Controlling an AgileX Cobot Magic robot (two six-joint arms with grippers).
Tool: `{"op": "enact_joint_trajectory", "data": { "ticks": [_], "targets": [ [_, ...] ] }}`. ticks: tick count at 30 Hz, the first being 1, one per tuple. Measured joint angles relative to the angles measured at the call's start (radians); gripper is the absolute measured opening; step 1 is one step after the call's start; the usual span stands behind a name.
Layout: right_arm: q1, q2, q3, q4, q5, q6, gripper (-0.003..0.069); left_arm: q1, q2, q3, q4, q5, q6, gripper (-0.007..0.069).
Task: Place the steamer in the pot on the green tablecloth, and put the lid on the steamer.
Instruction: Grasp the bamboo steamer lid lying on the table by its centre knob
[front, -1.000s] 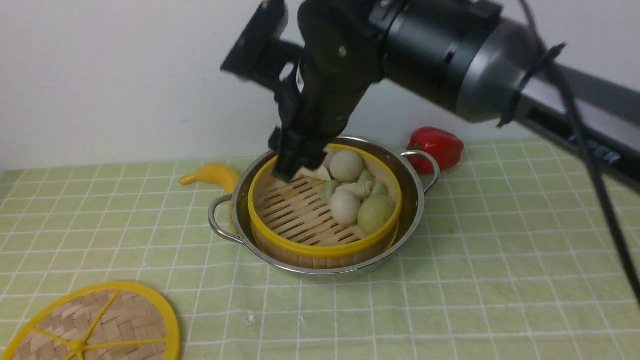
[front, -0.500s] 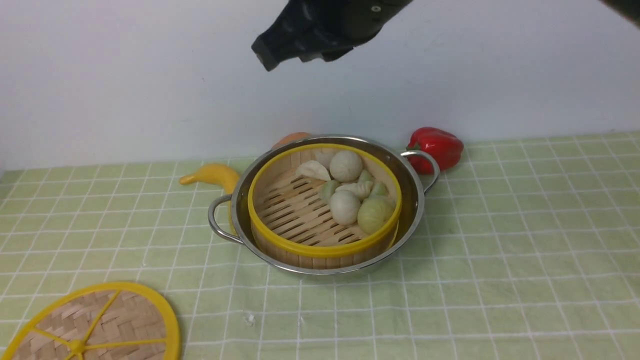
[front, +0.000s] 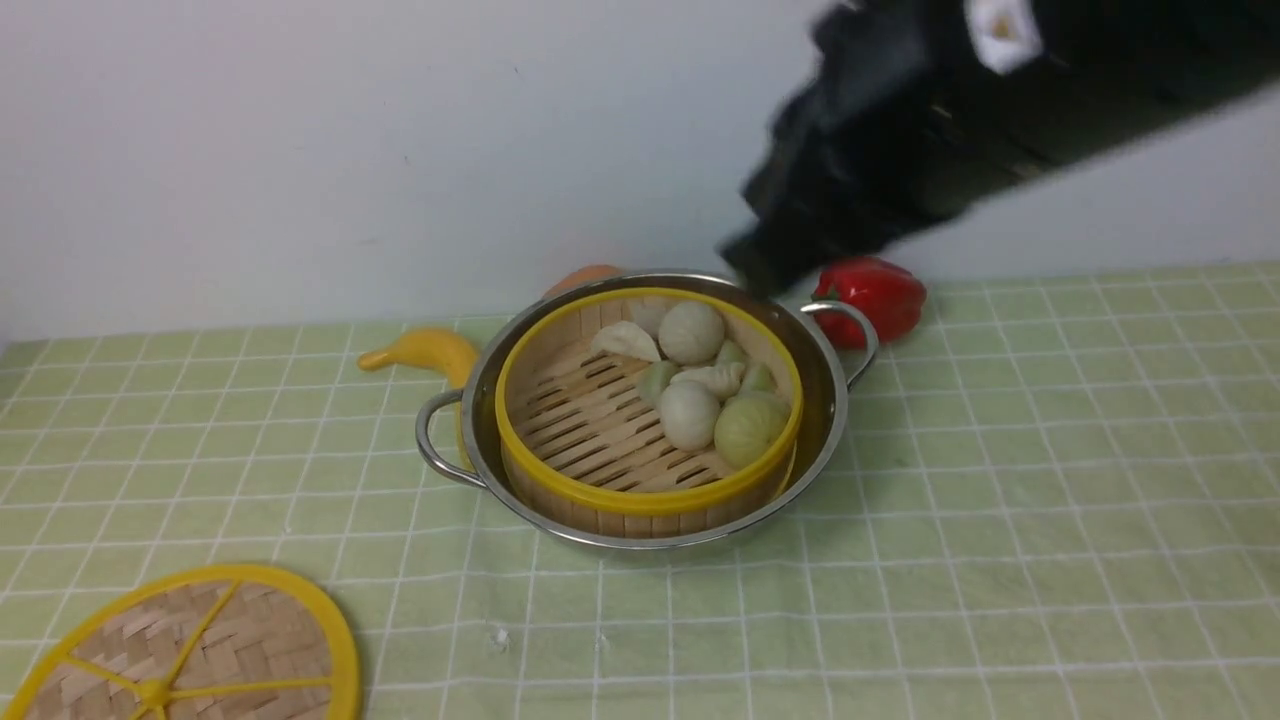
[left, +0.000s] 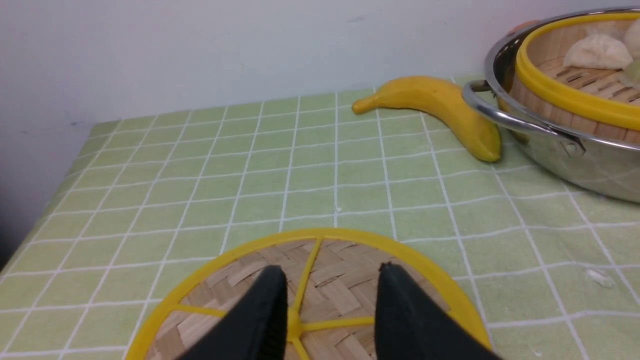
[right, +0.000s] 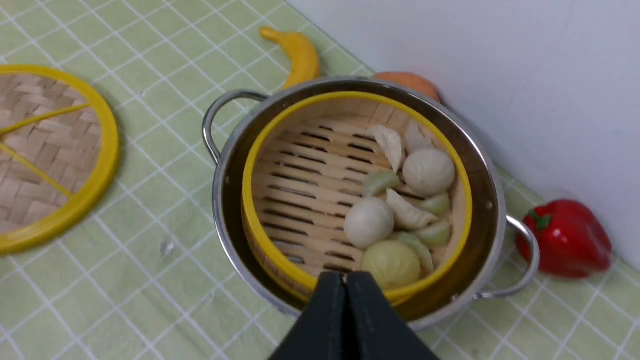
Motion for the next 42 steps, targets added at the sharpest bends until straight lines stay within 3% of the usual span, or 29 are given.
{"op": "enact_joint_trajectory", "data": {
  "ticks": [1, 2, 3, 6, 9, 14, 17, 25, 33, 42],
  "targets": [
    [-0.004, -0.016, 0.021, -0.001, 0.000, 0.000, 0.0003, 0.000, 0.000, 0.000, 0.000, 0.000, 0.000, 0.0243],
    [-0.059, -0.170, 0.233, -0.011, -0.129, 0.034, 0.0006, 0.000, 0.000, 0.000, 0.000, 0.000, 0.000, 0.0243],
    [-0.059, -0.170, 0.233, -0.011, -0.129, 0.034, 0.0006, 0.000, 0.000, 0.000, 0.000, 0.000, 0.000, 0.0243],
    [-0.217, -0.438, 0.574, -0.025, -0.371, 0.123, 0.0013, 0.000, 0.000, 0.000, 0.000, 0.000, 0.000, 0.0243],
    [-0.344, -0.621, 0.779, -0.031, -0.528, 0.188, 0.0018, 0.000, 0.000, 0.000, 0.000, 0.000, 0.000, 0.0243],
    [-0.552, -0.934, 1.097, -0.113, -0.723, 0.212, 0.0031, 0.000, 0.000, 0.000, 0.000, 0.000, 0.000, 0.0243],
    [-0.626, -1.066, 1.241, -0.139, -0.788, 0.219, 0.0039, 0.000, 0.000, 0.000, 0.000, 0.000, 0.000, 0.0243],
    [-0.659, -1.256, 1.419, -0.139, -0.786, 0.224, 0.0055, 0.000, 0.000, 0.000, 0.000, 0.000, 0.000, 0.0243],
    [-0.659, -1.322, 1.422, -0.102, -0.588, 0.239, 0.0069, 0.000, 0.000, 0.000, 0.000, 0.000, 0.000, 0.0243],
    [-0.659, -1.322, 1.422, -0.086, -0.580, 0.242, 0.0090, 0.000, 0.000, 0.000, 0.000, 0.000, 0.000, 0.0243]
  ]
}}
